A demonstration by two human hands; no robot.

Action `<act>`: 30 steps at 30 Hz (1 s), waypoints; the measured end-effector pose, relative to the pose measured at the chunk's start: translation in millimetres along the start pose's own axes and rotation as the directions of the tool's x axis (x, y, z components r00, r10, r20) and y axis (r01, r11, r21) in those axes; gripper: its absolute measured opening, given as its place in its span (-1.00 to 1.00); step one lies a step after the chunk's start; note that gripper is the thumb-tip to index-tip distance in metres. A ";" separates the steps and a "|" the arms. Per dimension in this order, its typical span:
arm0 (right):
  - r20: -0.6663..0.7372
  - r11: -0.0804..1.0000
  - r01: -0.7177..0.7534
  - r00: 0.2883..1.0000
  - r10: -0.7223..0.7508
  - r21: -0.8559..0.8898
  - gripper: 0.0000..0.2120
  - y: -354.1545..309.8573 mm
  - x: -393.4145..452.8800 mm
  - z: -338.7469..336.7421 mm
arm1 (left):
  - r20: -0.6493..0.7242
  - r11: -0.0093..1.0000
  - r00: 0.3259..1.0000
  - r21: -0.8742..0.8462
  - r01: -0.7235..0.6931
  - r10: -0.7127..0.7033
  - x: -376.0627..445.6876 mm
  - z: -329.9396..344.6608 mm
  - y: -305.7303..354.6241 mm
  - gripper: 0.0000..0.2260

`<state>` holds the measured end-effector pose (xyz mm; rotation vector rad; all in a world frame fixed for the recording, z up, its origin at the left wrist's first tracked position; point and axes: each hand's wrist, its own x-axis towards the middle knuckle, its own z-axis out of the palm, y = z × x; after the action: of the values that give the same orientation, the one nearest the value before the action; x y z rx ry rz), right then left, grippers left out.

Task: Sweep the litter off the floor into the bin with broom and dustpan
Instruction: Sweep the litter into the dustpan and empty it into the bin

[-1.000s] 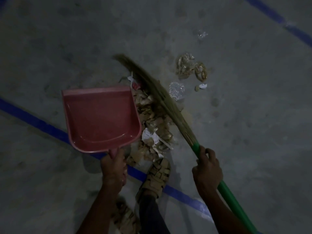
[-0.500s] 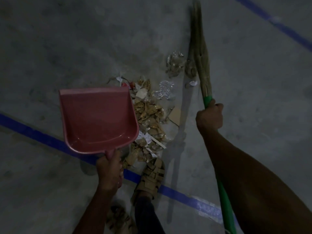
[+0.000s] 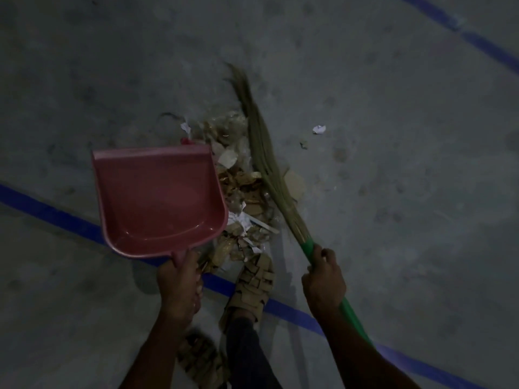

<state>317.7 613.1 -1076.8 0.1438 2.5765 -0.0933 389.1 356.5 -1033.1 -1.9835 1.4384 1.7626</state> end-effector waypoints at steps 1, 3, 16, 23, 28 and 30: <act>-0.009 0.999 -0.007 1.000 0.007 0.032 -0.40 4.5 -12.5 4.9 | -0.014 1.000 1.000 -0.003 0.001 -0.001 -1.4 -3.6 -3.2 -0.72; -0.045 0.996 -0.007 0.999 0.011 0.094 -0.40 13.2 -31.7 12.3 | -0.031 1.000 0.999 -0.006 -0.013 0.013 -6.0 -9.9 -10.0 -0.72; -0.150 0.941 -0.259 0.944 0.295 0.219 -0.39 32.4 1.3 -1.2 | -0.004 0.991 0.991 -0.019 -0.135 0.135 -41.3 -44.4 -68.5 -0.70; 0.073 0.963 -0.215 0.976 0.206 0.160 -0.58 29.1 -25.3 0.1 | 0.006 0.998 0.999 -0.052 -0.045 0.046 -58.1 -69.2 -108.6 -0.72; 0.047 0.998 0.045 0.998 -0.047 0.036 -0.52 34.4 -64.8 7.3 | -0.003 0.999 0.999 0.001 -0.048 0.048 -74.4 -82.9 -136.3 -0.73; 0.013 0.997 0.069 0.998 -0.069 0.037 -0.48 38.7 -70.6 6.3 | 0.003 0.999 0.999 0.016 -0.051 0.051 -80.0 -86.4 -148.6 -0.73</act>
<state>385.2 644.9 -1045.8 0.0676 2.5664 -0.1671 564.0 426.0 -1010.5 -1.9526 1.5105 1.7680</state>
